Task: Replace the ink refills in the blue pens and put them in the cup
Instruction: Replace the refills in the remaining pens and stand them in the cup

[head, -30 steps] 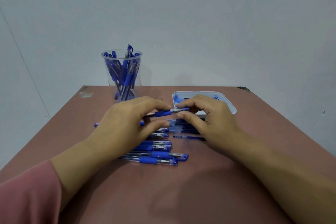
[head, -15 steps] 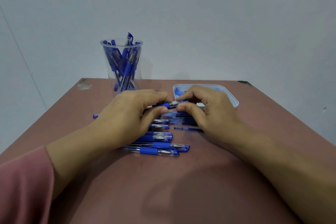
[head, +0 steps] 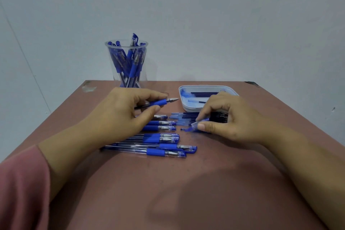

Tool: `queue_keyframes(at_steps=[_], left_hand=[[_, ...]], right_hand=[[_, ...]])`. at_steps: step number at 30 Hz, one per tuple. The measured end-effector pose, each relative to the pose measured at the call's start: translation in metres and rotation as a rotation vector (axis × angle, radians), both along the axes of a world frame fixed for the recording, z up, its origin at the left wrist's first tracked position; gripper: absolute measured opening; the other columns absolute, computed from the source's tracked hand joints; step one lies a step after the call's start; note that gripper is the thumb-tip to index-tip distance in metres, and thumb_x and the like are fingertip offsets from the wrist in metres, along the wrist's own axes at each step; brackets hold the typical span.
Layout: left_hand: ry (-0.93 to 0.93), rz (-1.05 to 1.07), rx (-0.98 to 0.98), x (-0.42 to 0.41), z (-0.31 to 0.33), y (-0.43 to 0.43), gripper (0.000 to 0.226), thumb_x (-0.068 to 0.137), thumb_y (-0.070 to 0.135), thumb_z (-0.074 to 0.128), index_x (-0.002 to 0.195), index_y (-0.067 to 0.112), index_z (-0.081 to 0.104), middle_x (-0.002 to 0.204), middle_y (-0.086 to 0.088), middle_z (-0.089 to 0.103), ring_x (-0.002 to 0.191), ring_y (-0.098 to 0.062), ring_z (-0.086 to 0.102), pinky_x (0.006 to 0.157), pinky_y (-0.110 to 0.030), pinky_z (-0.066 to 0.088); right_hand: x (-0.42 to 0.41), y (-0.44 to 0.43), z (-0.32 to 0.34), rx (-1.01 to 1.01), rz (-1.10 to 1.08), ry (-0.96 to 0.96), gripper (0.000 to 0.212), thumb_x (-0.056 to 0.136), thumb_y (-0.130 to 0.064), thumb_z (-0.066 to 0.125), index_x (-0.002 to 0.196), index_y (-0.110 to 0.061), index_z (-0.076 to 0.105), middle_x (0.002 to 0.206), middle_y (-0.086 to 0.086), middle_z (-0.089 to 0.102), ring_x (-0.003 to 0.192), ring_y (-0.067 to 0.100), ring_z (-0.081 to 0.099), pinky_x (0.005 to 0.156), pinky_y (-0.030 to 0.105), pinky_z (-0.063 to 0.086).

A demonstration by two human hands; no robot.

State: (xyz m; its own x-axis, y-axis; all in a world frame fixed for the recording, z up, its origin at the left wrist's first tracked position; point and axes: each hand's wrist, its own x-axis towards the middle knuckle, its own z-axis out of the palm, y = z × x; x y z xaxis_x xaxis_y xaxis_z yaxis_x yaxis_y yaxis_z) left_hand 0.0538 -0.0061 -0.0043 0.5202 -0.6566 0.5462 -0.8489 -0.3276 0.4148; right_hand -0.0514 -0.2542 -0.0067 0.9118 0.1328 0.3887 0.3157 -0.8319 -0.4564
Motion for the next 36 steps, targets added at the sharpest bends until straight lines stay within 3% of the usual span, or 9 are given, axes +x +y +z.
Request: queue_keyframes(at_steps=[9, 13, 19, 22, 24, 29, 31, 34, 36], left_hand=[[0.062, -0.088, 0.030, -0.001, 0.001, -0.003, 0.031, 0.081, 0.035, 0.066, 0.110, 0.046, 0.064, 0.081, 0.055, 0.051, 0.090, 0.021, 0.056, 0.077, 0.003, 0.036], [0.078, -0.111, 0.014, -0.004, -0.001, -0.006, 0.031, 0.075, 0.045, 0.060, 0.105, 0.051, 0.064, 0.085, 0.042, 0.062, 0.085, 0.005, 0.063, 0.074, 0.000, 0.039], [0.056, -0.123, 0.038, -0.007, -0.002, -0.008, 0.030, 0.075, 0.047, 0.060, 0.104, 0.055, 0.061, 0.084, 0.034, 0.066, 0.079, -0.005, 0.066, 0.071, -0.009, 0.046], [0.043, -0.116, 0.037, -0.006, -0.002, -0.008, 0.027, 0.077, 0.046, 0.060, 0.102, 0.056, 0.062, 0.082, 0.029, 0.067, 0.073, -0.005, 0.065, 0.067, -0.008, 0.045], [0.045, -0.107, 0.039, -0.005, -0.003, -0.008, 0.027, 0.079, 0.044, 0.061, 0.103, 0.054, 0.064, 0.077, 0.025, 0.067, 0.067, -0.006, 0.061, 0.060, -0.008, 0.042], [0.044, -0.099, 0.036, -0.004, -0.003, -0.008, 0.033, 0.076, 0.048, 0.059, 0.108, 0.046, 0.067, 0.083, 0.032, 0.067, 0.074, -0.005, 0.065, 0.066, -0.008, 0.045], [0.039, -0.104, 0.028, -0.005, -0.002, -0.008, 0.031, 0.075, 0.049, 0.058, 0.105, 0.052, 0.064, 0.084, 0.034, 0.066, 0.077, -0.006, 0.066, 0.069, -0.010, 0.047], [0.031, -0.100, 0.030, -0.005, -0.002, -0.008, 0.030, 0.074, 0.048, 0.060, 0.104, 0.053, 0.063, 0.082, 0.040, 0.063, 0.079, -0.002, 0.065, 0.071, -0.008, 0.046], [0.025, -0.088, 0.038, -0.004, -0.003, -0.008, 0.030, 0.075, 0.045, 0.061, 0.104, 0.051, 0.064, 0.078, 0.042, 0.061, 0.078, 0.000, 0.064, 0.069, -0.006, 0.044]], right_hand=[[0.000, 0.003, -0.002, -0.057, 0.003, 0.044, 0.030, 0.070, -0.065, 0.060, 0.086, -0.042, 0.072, 0.089, -0.020, 0.062, 0.096, 0.006, 0.052, 0.083, 0.029, 0.044], [0.004, 0.014, 0.000, 0.103, -0.073, -0.126, 0.026, 0.080, -0.056, 0.058, 0.085, -0.033, 0.069, 0.087, -0.018, 0.065, 0.088, 0.003, 0.057, 0.078, 0.021, 0.045], [0.010, 0.032, -0.006, 0.156, -0.040, -0.115, 0.030, 0.090, -0.043, 0.059, 0.081, -0.017, 0.071, 0.077, -0.002, 0.067, 0.075, 0.015, 0.062, 0.071, 0.033, 0.048], [0.012, 0.034, -0.007, 0.152, -0.031, -0.133, 0.005, 0.087, -0.027, 0.068, 0.085, -0.024, 0.072, 0.081, -0.006, 0.070, 0.079, 0.011, 0.064, 0.074, 0.027, 0.050], [0.011, 0.034, -0.006, 0.180, -0.013, -0.137, 0.014, 0.084, -0.019, 0.072, 0.086, -0.033, 0.069, 0.084, -0.011, 0.070, 0.081, 0.006, 0.064, 0.076, 0.018, 0.049], [0.007, 0.037, -0.004, 0.228, -0.022, -0.100, 0.006, 0.083, -0.037, 0.069, 0.083, -0.032, 0.067, 0.083, -0.013, 0.068, 0.077, 0.006, 0.062, 0.074, 0.019, 0.049], [0.008, 0.036, -0.004, 0.238, -0.053, -0.090, 0.025, 0.083, -0.048, 0.060, 0.083, -0.024, 0.069, 0.078, -0.006, 0.069, 0.074, 0.011, 0.064, 0.073, 0.031, 0.051], [0.010, 0.035, -0.006, 0.186, -0.035, -0.109, 0.005, 0.085, -0.032, 0.069, 0.082, -0.028, 0.068, 0.079, -0.006, 0.069, 0.076, 0.014, 0.064, 0.075, 0.034, 0.051], [0.009, 0.033, -0.007, 0.192, -0.013, -0.109, 0.015, 0.082, -0.024, 0.074, 0.083, -0.035, 0.064, 0.085, -0.012, 0.067, 0.079, 0.012, 0.063, 0.078, 0.028, 0.051]])
